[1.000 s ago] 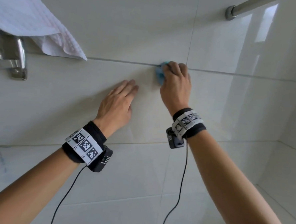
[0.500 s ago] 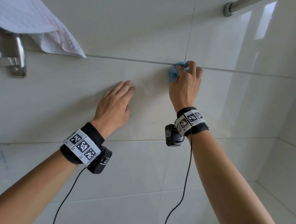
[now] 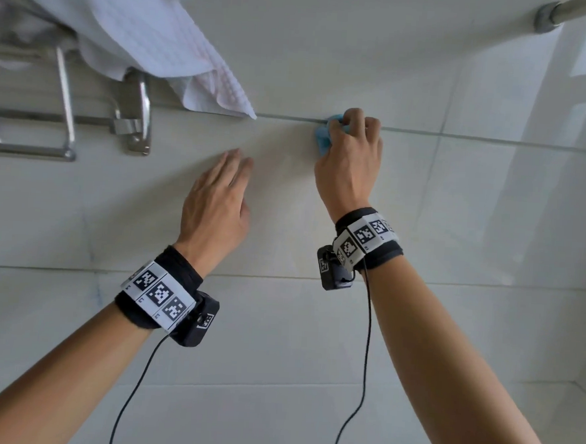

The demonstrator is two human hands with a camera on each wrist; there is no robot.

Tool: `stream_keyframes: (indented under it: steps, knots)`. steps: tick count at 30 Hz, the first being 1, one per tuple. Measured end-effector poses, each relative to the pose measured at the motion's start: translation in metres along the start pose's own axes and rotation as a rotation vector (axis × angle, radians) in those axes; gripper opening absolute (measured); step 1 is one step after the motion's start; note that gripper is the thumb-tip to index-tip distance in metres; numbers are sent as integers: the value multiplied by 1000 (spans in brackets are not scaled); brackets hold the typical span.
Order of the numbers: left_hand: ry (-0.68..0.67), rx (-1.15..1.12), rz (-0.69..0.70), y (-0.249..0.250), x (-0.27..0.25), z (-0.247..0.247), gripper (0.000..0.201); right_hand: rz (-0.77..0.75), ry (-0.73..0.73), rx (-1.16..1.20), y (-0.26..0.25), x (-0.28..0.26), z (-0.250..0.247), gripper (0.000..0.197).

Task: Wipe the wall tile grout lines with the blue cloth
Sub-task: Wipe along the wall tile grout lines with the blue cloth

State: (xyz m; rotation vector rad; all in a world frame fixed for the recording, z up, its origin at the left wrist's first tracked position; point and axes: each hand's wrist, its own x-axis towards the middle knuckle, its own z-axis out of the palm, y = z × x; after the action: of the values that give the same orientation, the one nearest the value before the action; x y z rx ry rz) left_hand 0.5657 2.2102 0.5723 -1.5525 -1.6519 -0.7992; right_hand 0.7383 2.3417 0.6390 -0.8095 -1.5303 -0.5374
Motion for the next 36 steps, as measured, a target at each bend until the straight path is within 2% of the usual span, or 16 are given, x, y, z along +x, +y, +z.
stream_keyframes:
  steps: [9, 13, 17, 20, 22, 30, 33, 36]
  knots:
    - [-45, 40, -25, -82, -31, -35, 68, -38, -11, 64, -115, -11, 28, 26]
    - [-74, 44, -35, -102, -40, -48, 69, -48, -29, 112, -163, -16, 40, 33]
    - [-114, 50, -38, -102, -42, -52, 72, -142, -131, 116, -190, -14, 37, 37]
    - [-119, 34, -10, -89, -38, -50, 71, -240, -179, 79, -169, -8, 25, 42]
    - [-116, 4, 14, -78, -34, -45, 70, -244, -185, 23, -139, -4, 14, 43]
    - [-128, -66, 57, -27, -16, -21, 67, -85, -133, -76, -4, 5, -23, 36]
    - [-170, -55, 45, -15, -14, -14, 67, -48, -98, -77, 27, 6, -30, 35]
    - [-180, -47, 34, -15, -22, -13, 68, 51, -76, -55, 40, 1, -30, 36]
